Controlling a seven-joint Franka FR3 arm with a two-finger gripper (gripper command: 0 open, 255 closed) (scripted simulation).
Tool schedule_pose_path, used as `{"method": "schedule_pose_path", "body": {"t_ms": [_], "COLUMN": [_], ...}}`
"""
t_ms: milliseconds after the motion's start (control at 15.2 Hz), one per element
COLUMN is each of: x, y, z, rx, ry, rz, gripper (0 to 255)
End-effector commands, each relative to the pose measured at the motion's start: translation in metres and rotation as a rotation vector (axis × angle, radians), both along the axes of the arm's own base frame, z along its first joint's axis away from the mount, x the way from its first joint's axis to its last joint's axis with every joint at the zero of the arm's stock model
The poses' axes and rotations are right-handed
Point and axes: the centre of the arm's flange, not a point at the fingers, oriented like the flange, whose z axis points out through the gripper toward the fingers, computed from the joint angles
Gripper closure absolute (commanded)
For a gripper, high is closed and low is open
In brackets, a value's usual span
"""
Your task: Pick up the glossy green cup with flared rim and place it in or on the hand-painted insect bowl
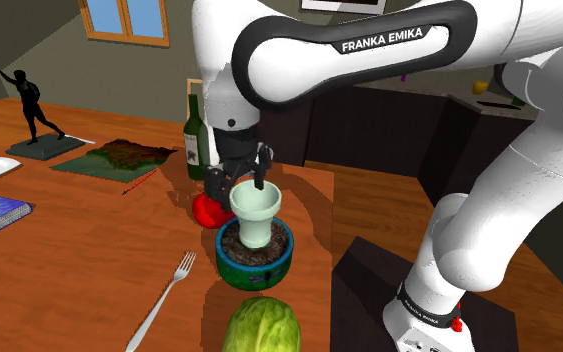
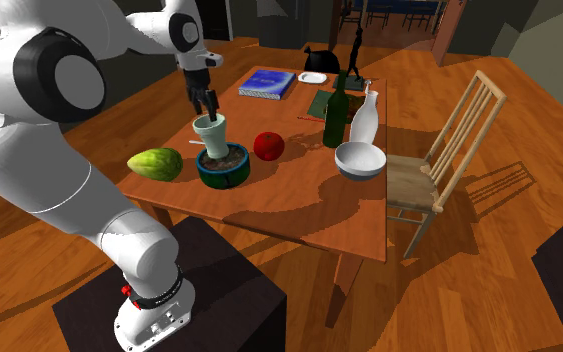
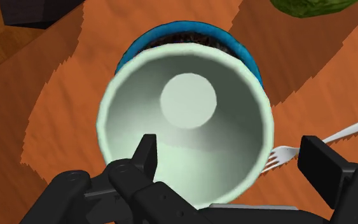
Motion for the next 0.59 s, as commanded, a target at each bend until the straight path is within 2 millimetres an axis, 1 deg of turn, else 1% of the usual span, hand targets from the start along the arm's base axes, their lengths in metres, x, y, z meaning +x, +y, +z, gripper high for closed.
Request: {"method": "schedule_pose_path", "body": {"t_ms": [0,66,528], "x": [0.001,0.001,0.001], "y": [0.003,0.004,0.004], "z": [0.023,0.033,0.033], "rx": [0.0,0.0,0.0], "ry": [0.001,0.001,0.001], "rz": [0.0,0.0,0.0], "gripper": [0,0,0]}}
